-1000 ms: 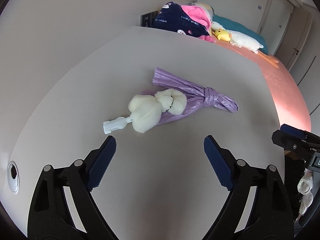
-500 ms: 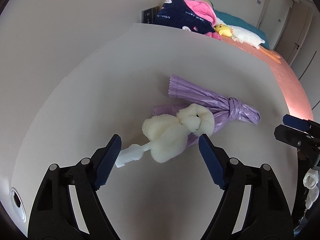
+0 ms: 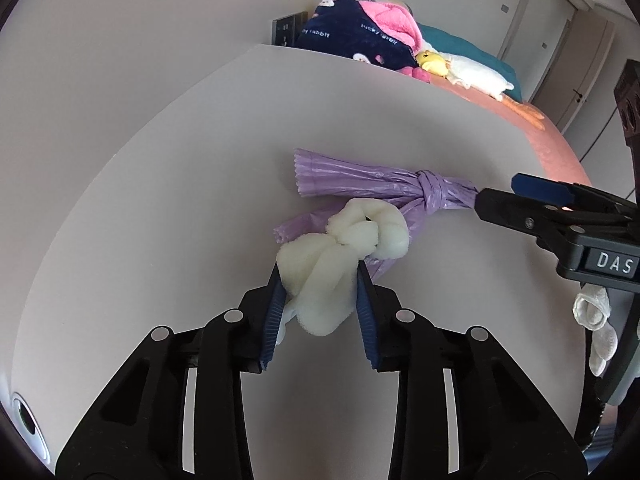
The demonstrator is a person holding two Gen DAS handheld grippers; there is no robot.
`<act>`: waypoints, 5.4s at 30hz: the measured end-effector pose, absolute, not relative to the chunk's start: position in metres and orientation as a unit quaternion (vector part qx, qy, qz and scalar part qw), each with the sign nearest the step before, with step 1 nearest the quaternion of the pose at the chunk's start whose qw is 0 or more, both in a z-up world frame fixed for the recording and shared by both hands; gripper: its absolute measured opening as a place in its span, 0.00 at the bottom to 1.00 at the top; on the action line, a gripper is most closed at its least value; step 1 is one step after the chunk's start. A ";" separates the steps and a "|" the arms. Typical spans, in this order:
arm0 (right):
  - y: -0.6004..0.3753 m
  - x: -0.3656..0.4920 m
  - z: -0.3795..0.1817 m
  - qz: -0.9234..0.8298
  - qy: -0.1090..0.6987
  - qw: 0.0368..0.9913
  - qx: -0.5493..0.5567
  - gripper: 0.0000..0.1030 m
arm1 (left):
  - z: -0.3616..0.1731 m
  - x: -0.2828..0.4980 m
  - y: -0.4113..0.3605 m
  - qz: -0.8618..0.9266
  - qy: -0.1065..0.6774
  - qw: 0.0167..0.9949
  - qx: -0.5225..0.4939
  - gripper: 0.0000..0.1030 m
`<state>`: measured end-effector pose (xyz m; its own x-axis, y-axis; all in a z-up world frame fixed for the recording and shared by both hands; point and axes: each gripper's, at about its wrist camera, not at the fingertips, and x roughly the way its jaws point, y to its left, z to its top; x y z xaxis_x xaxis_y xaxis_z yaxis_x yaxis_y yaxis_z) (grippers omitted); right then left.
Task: Collect trash
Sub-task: 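Grasp the white plush toy with the left tool while the right tool grasps the purple bag knot, then lift the plush toy and purple bag and carry them over the trash bag, then open both tools to drop the plush toy and purple bag in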
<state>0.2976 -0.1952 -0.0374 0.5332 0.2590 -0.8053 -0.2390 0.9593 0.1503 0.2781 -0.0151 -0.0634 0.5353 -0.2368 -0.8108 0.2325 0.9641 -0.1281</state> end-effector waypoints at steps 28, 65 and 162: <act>-0.176 0.317 -0.058 0.126 0.507 0.853 -0.017 0.20 | -0.045 0.275 0.011 -0.092 0.451 0.887 -0.037 0.32; -0.282 0.194 0.000 0.133 0.470 0.872 0.043 0.20 | -0.009 0.171 -0.069 -0.118 0.431 0.895 -0.009 0.29; -0.498 0.018 0.023 -0.033 0.386 0.906 0.172 0.75 | -0.003 0.086 -0.295 -0.244 0.430 0.868 0.038 0.95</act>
<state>0.0177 -0.4984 0.0233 0.7002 0.0732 -0.7102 0.1924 0.9386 0.2864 0.0859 -0.2950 -0.0029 0.5105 -0.3921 -0.7653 0.4567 0.8777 -0.1450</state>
